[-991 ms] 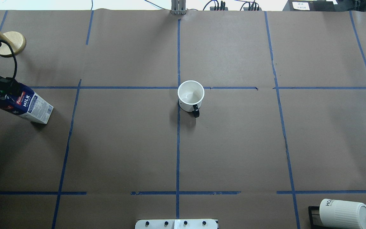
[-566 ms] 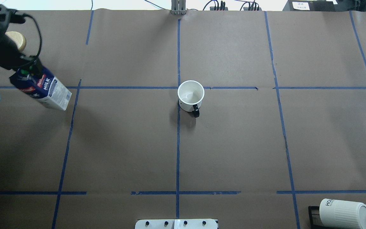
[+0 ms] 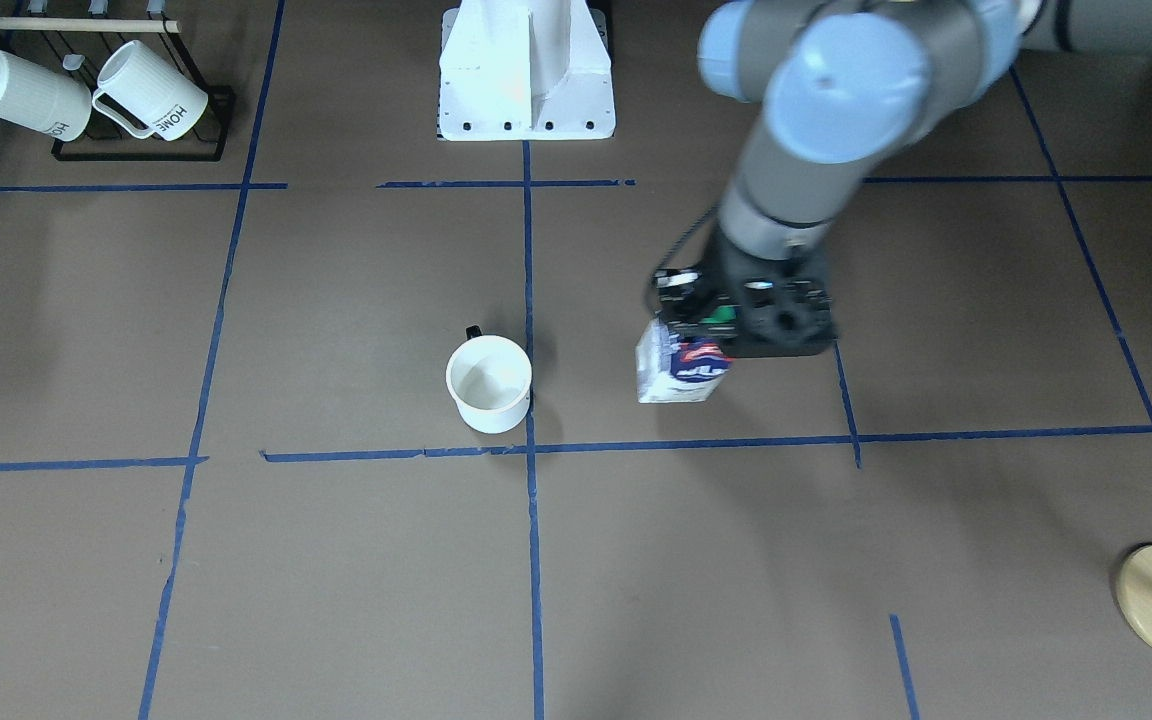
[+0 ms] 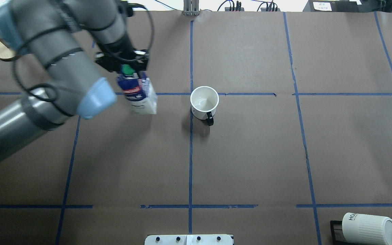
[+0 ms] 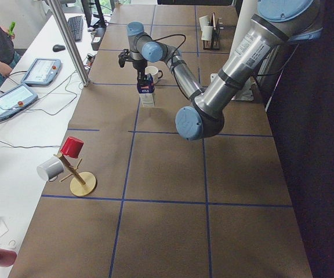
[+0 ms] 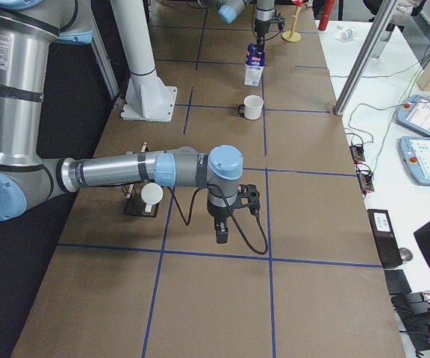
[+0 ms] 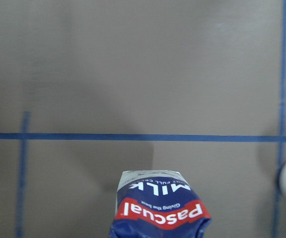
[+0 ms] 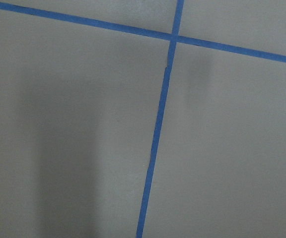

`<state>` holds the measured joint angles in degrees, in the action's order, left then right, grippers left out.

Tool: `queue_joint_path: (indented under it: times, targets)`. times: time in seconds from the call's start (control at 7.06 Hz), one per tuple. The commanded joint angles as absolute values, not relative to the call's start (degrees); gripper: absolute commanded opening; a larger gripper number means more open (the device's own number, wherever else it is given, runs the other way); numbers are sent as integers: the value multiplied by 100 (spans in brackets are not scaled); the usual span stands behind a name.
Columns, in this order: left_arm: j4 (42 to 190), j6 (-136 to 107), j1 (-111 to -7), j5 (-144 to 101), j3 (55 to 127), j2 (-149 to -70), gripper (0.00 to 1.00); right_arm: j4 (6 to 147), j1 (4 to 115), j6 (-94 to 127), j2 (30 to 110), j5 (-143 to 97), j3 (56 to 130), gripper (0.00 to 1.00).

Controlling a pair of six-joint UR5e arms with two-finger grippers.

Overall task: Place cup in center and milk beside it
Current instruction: 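Carry the milk carton with the left gripper beside the mug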

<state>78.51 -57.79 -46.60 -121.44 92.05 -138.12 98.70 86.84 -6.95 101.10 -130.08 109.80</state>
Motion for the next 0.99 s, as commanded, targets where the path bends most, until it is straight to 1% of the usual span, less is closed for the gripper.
queue_joint_path:
  times: [0.0, 0.28, 0.57, 0.71, 0.85]
  targets:
    - [8276, -6082, -4333, -11865, 8247, -14536, 42, 9870, 8684, -694, 10107, -13008, 10969, 99]
    - [8420, -6082, -4167, -11822, 8147, -14528, 43, 9870, 8684, -694, 10099, -13008, 10969, 99]
    - [8455, -6152, -4113, -11681, 8139, -14528, 49, 9870, 8684, -694, 10099, -13008, 10977, 99]
    - [8472, -6161, -4113, -11672, 8156, -14520, 93, 9870, 8684, -694, 10099, -13008, 10978, 99]
    - [8464, -6179, -4122, -11585, 8200, -14528, 100, 9870, 8684, -686, 10107, -13017, 10978, 99]
